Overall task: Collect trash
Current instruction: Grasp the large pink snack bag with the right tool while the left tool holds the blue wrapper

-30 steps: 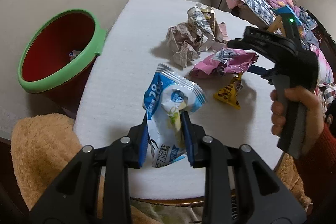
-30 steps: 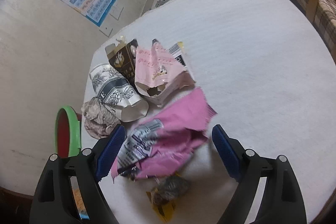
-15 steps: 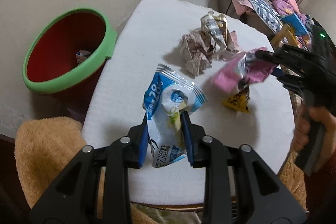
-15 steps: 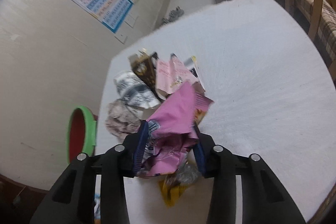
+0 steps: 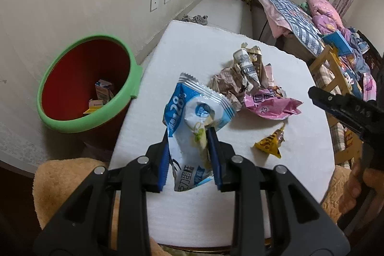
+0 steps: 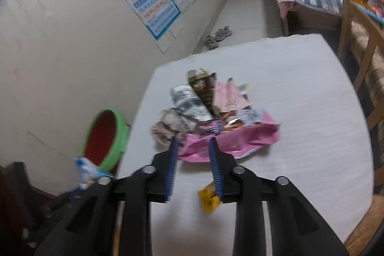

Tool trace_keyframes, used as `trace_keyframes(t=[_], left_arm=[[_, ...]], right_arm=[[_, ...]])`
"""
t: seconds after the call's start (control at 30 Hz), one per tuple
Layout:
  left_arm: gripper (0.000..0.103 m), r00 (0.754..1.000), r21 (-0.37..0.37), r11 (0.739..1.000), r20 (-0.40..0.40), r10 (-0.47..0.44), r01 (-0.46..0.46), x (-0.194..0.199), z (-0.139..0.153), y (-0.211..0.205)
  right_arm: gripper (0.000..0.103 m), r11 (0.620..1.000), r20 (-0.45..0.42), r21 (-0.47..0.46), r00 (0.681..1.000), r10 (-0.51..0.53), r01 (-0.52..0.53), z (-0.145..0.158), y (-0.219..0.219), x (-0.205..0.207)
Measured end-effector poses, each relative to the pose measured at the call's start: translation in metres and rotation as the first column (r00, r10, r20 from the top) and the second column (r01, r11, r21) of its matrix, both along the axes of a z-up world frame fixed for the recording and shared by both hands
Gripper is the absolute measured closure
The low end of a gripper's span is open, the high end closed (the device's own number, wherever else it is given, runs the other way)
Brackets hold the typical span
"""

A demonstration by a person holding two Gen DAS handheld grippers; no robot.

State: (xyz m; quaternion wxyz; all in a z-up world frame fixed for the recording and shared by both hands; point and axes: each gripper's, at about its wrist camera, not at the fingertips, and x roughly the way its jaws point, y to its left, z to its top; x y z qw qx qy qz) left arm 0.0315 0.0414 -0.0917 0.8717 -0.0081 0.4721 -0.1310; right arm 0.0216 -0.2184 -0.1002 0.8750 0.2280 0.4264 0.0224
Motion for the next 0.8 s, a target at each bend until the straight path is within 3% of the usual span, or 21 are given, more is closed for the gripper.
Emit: trace_keyframes(t=[0.03,0.07,0.13,0.23,0.43,0.6,0.63,0.67,0.7,0.77,0.8], left_arm=[[0.075,1.000,0.001,1.000,0.000,0.003,-0.003,0.000,0.000,0.002],[0.075,1.000,0.002,1.000,0.001,0.008,-0.008,-0.001,0.000,0.005],[0.075,1.000,0.003,1.000,-0.005,0.019,-0.019,-0.001,-0.003,0.009],[0.075,0.999,-0.005,0.999,-0.029,0.043,-0.043,-0.001,-0.009,0.014],[0.075,0.998,-0.003,0.999,-0.038,0.047,-0.047,-0.005,-0.011,0.016],[0.075,0.998,0.008,0.999,-0.032,0.054,-0.053,-0.007,-0.009,0.017],[0.075,0.998,0.010,0.998,-0.030,0.057,-0.057,-0.008,-0.009,0.018],[0.075,0.998,0.010,0.998,-0.031,0.061,-0.061,-0.008,-0.009,0.019],[0.075,0.997,0.011,0.998,-0.031,0.064,-0.063,-0.007,-0.009,0.019],[0.075,0.997,0.012,0.997,-0.033,0.071,-0.071,-0.006,-0.010,0.021],[0.075,0.997,0.013,0.997,-0.035,0.074,-0.074,-0.006,-0.011,0.021]], right_arm=[[0.042,1.000,-0.024,-0.028,1.000,-0.003,0.002,-0.003,-0.003,0.005],[0.032,0.999,-0.045,-0.036,0.999,-0.002,0.000,-0.008,-0.007,0.008],[0.031,0.999,-0.092,-0.035,0.995,-0.026,0.023,-0.018,-0.018,0.014],[0.025,0.990,-0.151,0.063,0.982,-0.116,0.127,-0.041,-0.041,0.023],[0.021,0.955,-0.262,0.146,0.941,-0.213,0.257,-0.079,-0.053,0.045],[0.019,0.951,-0.290,0.122,0.926,-0.240,0.285,-0.092,-0.048,0.060],[0.020,0.955,-0.268,0.101,0.932,-0.243,0.278,-0.090,-0.046,0.061],[0.028,0.960,-0.259,0.082,0.936,-0.240,0.269,-0.088,-0.044,0.062],[0.038,0.967,-0.252,0.065,0.941,-0.225,0.248,-0.085,-0.041,0.063],[0.069,0.978,-0.230,0.040,0.954,-0.192,0.206,-0.080,-0.037,0.063],[0.074,0.982,-0.220,0.039,0.960,-0.173,0.186,-0.078,-0.037,0.062]])
